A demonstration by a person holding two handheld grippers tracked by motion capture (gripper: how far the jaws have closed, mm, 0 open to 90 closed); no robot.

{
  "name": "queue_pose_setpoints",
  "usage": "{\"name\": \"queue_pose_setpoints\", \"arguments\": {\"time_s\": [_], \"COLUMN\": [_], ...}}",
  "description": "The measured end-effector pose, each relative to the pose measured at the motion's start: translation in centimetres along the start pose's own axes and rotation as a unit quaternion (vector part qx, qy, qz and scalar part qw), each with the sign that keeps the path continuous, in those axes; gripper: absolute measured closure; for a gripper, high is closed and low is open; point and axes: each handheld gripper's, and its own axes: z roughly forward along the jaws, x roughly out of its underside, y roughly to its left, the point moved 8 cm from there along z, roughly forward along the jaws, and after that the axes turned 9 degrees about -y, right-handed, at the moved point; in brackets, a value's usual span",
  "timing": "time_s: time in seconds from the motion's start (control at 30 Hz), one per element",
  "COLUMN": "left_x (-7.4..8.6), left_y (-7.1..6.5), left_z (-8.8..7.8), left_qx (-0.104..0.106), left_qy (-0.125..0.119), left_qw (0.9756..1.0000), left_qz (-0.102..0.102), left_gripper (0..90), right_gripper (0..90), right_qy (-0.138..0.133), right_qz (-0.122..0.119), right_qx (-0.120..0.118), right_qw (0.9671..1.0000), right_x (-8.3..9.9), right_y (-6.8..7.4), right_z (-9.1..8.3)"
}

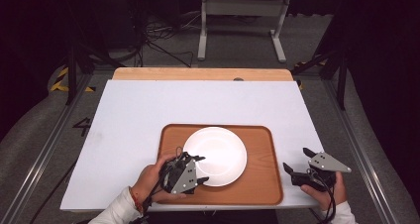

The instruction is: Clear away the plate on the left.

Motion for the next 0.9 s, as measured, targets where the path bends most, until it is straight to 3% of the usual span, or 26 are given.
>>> {"name": "queue_pose_setpoints", "arguments": {"time_s": [0.33, 0.43, 0.5, 0.63, 0.8, 0.9], "left_x": [2.0, 3.3, 4.0, 4.8, 5.9, 6.6], "left_y": [2.4, 3.3, 3.5, 4.2, 4.9, 5.5], "left_z": [-0.6, -0.6, -0.8, -1.3, -1.7, -2.0], "left_qx": [-0.033, -0.032, -0.033, -0.035, -0.044, -0.054], "left_qy": [0.008, 0.03, 0.032, 0.031, 0.039, 0.041], "left_qw": [0.9985, 0.9968, 0.9954, 0.9949, 0.9938, 0.9914], "left_qz": [-0.042, -0.067, -0.084, -0.09, -0.094, -0.112], "left_gripper": [17.9, 12.4, 12.2, 7.7, 8.9, 9.2], "right_gripper": [12.7, 12.6, 12.6, 12.6, 12.6, 12.6], "right_qy": [-0.001, -0.001, -0.002, -0.003, -0.002, -0.003], "right_qz": [0.001, 0.0, 0.0, 0.002, -0.001, 0.001], "right_qx": [0.0, 0.0, 0.0, 0.001, -0.001, 0.0], "right_qw": [1.0, 1.0, 1.0, 1.0, 1.0, 1.0], "right_x": [-0.1, 0.0, -0.1, 0.0, 0.0, -0.1], "right_y": [0.0, -0.1, -0.1, -0.2, -0.1, -0.1], "right_z": [0.0, 0.0, -0.1, -0.1, -0.1, -0.1]}}
